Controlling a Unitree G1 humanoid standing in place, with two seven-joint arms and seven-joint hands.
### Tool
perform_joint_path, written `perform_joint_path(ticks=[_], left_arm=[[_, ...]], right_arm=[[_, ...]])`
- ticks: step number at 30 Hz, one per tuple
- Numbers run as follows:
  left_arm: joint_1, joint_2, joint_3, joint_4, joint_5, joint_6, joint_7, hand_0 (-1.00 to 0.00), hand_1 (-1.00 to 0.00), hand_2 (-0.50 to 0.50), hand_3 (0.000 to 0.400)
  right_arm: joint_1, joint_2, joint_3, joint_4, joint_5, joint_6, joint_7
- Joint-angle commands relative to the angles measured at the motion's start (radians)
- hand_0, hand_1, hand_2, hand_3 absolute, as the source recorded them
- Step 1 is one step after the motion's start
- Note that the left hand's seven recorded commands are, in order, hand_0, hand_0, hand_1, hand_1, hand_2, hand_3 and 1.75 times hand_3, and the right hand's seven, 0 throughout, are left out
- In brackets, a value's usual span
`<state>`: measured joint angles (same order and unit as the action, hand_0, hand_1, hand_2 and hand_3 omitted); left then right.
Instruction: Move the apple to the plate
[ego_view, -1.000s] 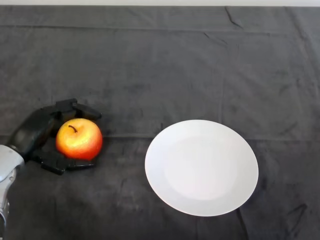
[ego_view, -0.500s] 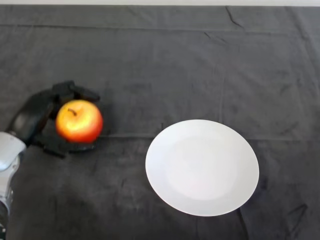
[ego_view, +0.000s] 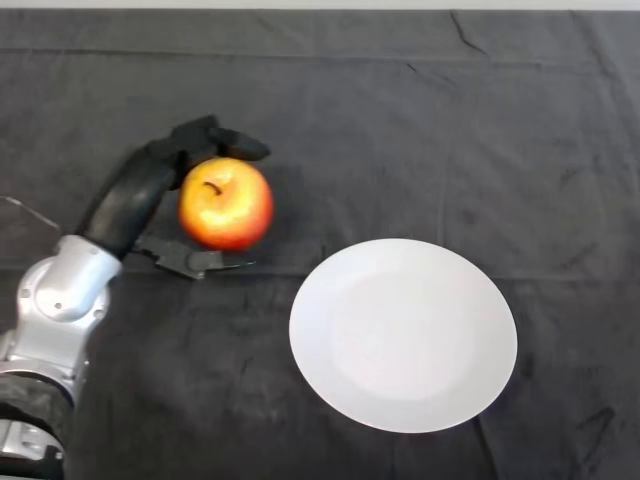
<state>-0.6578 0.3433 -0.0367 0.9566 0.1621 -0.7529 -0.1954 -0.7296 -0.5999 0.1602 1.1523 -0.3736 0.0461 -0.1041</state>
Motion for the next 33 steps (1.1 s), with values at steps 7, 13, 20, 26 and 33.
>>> perform_joint_path(ticks=[7,13,20,26,33], left_arm=[[-0.037,-0.04,-0.067,-0.095,0.041,-0.023,0.037,-1.0,-1.0,0.0,0.4],[-0.032,-0.078,-0.121,-0.122,0.06,-0.012,0.056,-1.0,-1.0,0.0,0.4],[-0.037,-0.111,-0.196,-0.111,0.073,-0.013,0.076,-1.0,-1.0,0.0,0.4],[-0.049,-0.14,-0.275,-0.089,0.079,-0.006,0.1,-1.0,-1.0,0.0,0.4],[-0.067,-0.167,-0.378,-0.051,0.069,0.0,0.128,-1.0,-1.0,0.0,0.4]], right_arm=[[0.006,-0.006,-0.0091,0.006,0.0077,0.003,0.0026],[0.008,-0.007,-0.0094,0.004,0.008,0.004,0.0029],[0.009,-0.007,-0.0097,0.002,0.0083,0.005,0.0033],[0.009,-0.007,-0.0099,0.0,0.0084,0.006,0.0036],[0.009,-0.007,-0.01,0.0,0.0083,0.006,0.0038]])
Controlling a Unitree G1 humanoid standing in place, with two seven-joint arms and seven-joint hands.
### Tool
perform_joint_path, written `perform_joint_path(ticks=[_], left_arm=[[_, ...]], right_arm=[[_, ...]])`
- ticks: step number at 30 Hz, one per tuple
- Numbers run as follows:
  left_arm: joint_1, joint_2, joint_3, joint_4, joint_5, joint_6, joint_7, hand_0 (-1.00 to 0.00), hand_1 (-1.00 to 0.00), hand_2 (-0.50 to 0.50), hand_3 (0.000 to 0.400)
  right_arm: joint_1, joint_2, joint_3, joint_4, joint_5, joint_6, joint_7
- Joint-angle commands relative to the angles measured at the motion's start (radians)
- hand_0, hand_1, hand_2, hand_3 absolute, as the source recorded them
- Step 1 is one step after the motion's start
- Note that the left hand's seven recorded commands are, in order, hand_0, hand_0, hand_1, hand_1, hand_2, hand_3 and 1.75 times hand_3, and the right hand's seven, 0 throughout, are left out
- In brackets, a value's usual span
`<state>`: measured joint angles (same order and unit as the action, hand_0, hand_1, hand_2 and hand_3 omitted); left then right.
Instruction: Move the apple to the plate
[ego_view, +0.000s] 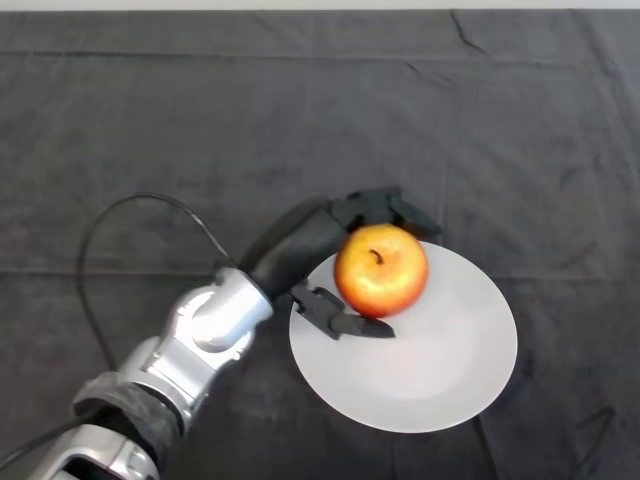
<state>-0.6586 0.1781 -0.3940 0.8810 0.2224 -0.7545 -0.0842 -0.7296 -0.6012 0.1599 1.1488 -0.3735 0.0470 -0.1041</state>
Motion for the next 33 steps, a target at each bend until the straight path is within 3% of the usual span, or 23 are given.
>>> perform_joint_path(ticks=[1,9,23,24,25,26,27,28,33], left_arm=[[-0.068,-0.005,-0.035,0.031,0.006,0.001,0.021,-1.0,-1.0,0.0,0.4],[-0.08,-0.014,-0.151,0.102,-0.023,-0.016,0.038,-1.0,-1.0,0.0,0.4],[-0.104,-0.008,-0.256,0.198,-0.077,-0.004,0.011,-1.0,-1.0,0.0,0.4],[-0.107,-0.007,-0.259,0.203,-0.081,-0.002,0.007,-0.94,-0.98,0.02,0.394],[-0.109,-0.007,-0.263,0.208,-0.084,0.0,0.005,-0.74,-0.78,0.02,0.312],[-0.11,-0.007,-0.266,0.212,-0.087,0.002,0.003,-0.51,-0.28,-0.11,0.204],[-0.111,-0.006,-0.268,0.215,-0.089,0.003,0.002,-0.18,0.0,-0.09,0.072],[-0.111,-0.006,-0.271,0.219,-0.091,0.005,0.002,0.0,0.0,0.0,0.0],[-0.115,-0.006,-0.282,0.233,-0.102,0.014,-0.001,0.0,0.0,0.0,0.0]], right_arm=[[0.009,-0.005,-0.0097,0.004,0.0082,0.005,0.0038],[0.008,-0.005,-0.0095,0.005,0.0078,0.005,0.0038],[0.005,-0.005,-0.009,0.01,0.007,0.003,0.0033],[0.005,-0.005,-0.009,0.011,0.0069,0.003,0.0032],[0.005,-0.005,-0.0089,0.011,0.0069,0.003,0.0032],[0.005,-0.005,-0.0089,0.012,0.0068,0.003,0.0031],[0.005,-0.005,-0.0088,0.012,0.0067,0.003,0.0031],[0.004,-0.005,-0.0088,0.012,0.0067,0.002,0.003],[0.004,-0.005,-0.0086,0.014,0.0065,0.002,0.0028]])
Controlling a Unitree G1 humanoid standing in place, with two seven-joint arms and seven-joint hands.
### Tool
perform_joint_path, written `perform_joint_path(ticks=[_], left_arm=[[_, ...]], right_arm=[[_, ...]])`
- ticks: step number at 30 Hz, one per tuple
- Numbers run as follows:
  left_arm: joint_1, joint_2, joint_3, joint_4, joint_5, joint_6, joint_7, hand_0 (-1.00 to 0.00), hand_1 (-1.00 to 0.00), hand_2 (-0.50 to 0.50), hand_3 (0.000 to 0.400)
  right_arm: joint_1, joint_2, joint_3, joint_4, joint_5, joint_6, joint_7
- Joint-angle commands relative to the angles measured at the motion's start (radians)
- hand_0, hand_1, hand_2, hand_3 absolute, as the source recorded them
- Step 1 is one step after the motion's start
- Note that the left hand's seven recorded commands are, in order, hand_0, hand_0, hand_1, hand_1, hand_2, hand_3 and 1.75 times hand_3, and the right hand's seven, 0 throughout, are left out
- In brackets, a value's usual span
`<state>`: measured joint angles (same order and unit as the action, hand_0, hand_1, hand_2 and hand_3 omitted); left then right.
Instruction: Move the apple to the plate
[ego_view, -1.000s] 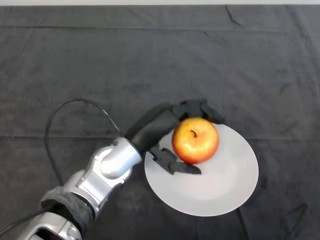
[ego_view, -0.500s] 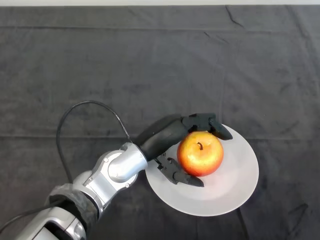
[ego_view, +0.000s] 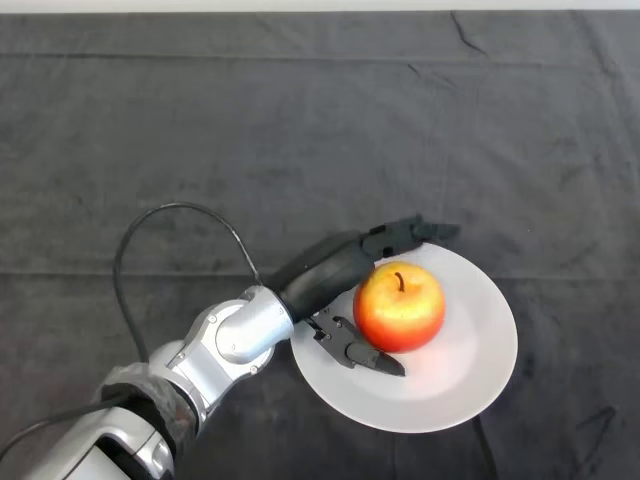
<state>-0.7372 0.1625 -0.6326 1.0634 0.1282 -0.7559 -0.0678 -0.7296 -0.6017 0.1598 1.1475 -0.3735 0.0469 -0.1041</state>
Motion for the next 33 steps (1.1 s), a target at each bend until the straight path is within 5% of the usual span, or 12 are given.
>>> perform_joint_path(ticks=[1,12,33], left_arm=[[-0.039,0.01,-0.045,0.052,-0.011,0.018,-0.019,0.0,0.0,0.0,0.0],[-0.069,0.035,-0.023,0.052,-0.053,0.028,-0.058,0.0,0.0,0.0,0.0],[-0.031,0.23,0.197,-0.08,-0.17,-0.051,-0.139,0.0,0.0,0.0,0.0]], right_arm=[[0.003,-0.004,-0.0085,0.016,0.0065,0.002,0.0027],[0.002,-0.004,-0.0082,0.018,0.0061,0.0,0.0022],[0.003,-0.004,-0.0082,0.018,0.0063,-0.001,0.0019]])
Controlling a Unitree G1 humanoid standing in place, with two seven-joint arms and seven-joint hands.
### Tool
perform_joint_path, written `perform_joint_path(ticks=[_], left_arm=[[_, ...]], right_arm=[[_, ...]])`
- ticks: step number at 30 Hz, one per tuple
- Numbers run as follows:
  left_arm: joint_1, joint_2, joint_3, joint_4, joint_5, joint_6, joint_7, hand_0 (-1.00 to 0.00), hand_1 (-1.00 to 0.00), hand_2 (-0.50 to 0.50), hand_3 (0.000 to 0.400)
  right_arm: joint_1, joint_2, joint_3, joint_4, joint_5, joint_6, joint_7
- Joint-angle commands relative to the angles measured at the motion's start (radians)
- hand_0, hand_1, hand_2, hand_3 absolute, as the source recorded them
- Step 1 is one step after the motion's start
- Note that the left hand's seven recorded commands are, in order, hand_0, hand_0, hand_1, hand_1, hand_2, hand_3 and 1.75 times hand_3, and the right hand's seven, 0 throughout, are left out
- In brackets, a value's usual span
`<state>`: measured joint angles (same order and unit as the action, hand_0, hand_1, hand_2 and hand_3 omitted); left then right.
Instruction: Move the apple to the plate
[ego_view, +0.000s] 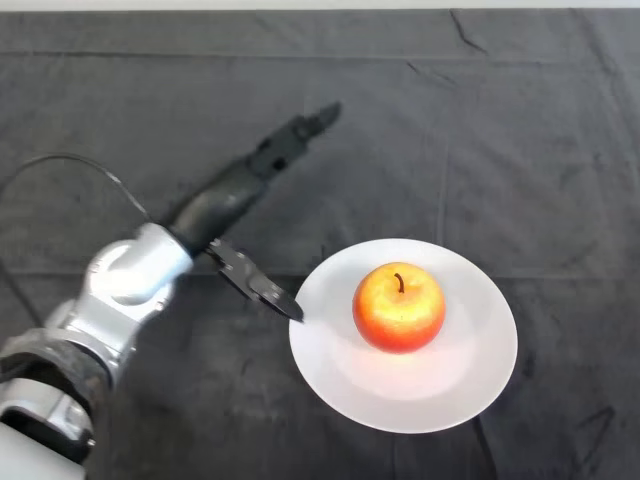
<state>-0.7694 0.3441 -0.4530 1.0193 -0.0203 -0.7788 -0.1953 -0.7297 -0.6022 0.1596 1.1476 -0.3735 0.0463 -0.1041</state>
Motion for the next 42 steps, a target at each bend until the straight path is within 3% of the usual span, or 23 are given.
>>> perform_joint_path(ticks=[1,16,21,35,42], left_arm=[[0.003,0.064,0.035,-0.033,-0.032,-0.035,-0.02,0.0,0.0,0.0,0.0],[0.071,0.203,0.246,0.04,-0.149,-0.1,-0.072,0.0,0.0,0.0,0.0],[0.092,0.245,0.311,0.084,-0.18,-0.096,-0.08,0.0,0.0,0.0,0.0],[0.147,0.383,0.465,0.171,-0.218,-0.058,-0.037,0.0,0.0,0.0,0.0],[0.166,0.413,0.562,0.193,-0.275,-0.029,-0.003,0.0,0.0,0.0,0.0]], right_arm=[[0.003,-0.004,-0.0081,0.018,0.0063,0.0,0.0019],[0.002,-0.004,-0.0081,0.018,0.0064,0.0,0.002],[0.002,-0.004,-0.008,0.019,0.0063,0.0,0.0019],[0.0,-0.004,-0.0076,0.022,0.0059,-0.001,0.0015],[0.0,-0.004,-0.0074,0.024,0.0057,-0.002,0.0013]])
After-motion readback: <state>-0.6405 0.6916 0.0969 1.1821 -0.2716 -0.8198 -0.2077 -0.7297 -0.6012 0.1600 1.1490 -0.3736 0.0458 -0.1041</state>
